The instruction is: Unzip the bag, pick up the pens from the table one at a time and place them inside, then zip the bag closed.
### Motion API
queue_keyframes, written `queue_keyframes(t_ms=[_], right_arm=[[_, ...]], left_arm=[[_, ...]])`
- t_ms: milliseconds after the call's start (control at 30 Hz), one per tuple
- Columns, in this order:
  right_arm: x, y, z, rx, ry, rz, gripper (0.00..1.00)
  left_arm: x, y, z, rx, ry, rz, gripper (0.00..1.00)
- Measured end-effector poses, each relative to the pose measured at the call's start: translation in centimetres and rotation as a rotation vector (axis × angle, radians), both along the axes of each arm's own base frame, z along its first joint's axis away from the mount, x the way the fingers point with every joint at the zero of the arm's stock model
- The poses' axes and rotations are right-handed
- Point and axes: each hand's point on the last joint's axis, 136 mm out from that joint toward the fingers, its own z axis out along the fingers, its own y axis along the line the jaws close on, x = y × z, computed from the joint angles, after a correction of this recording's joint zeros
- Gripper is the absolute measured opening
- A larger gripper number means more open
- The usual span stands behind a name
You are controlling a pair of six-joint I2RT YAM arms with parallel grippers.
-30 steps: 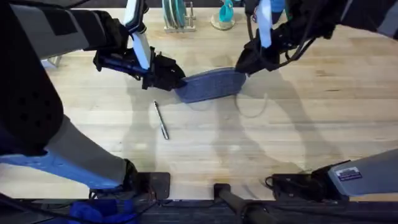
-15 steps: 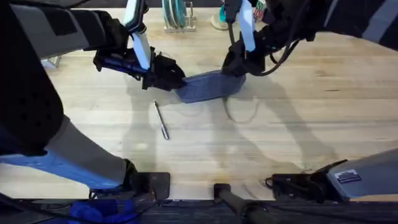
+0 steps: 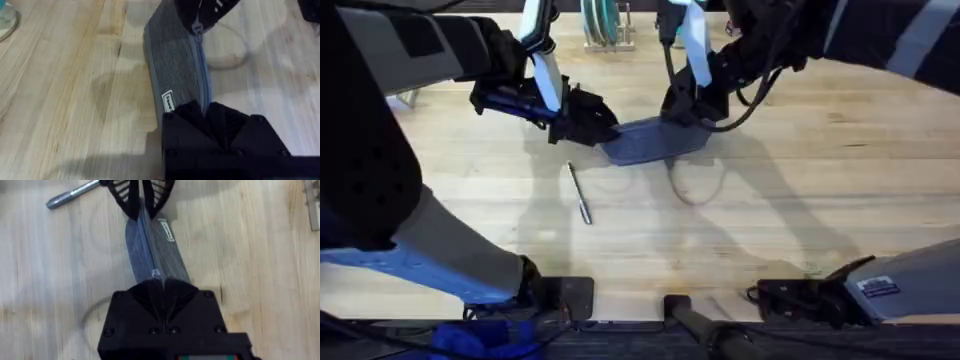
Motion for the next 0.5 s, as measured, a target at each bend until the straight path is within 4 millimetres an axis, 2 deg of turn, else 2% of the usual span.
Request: queue_keyframes(t_ms=[500], right_arm=[[-0.7, 2.2, 0.3, 0.009, -0.018, 0.022, 0.030]], left_arm=[[-0.1, 0.0, 0.0, 0.000, 0.003, 0.000, 0.042]])
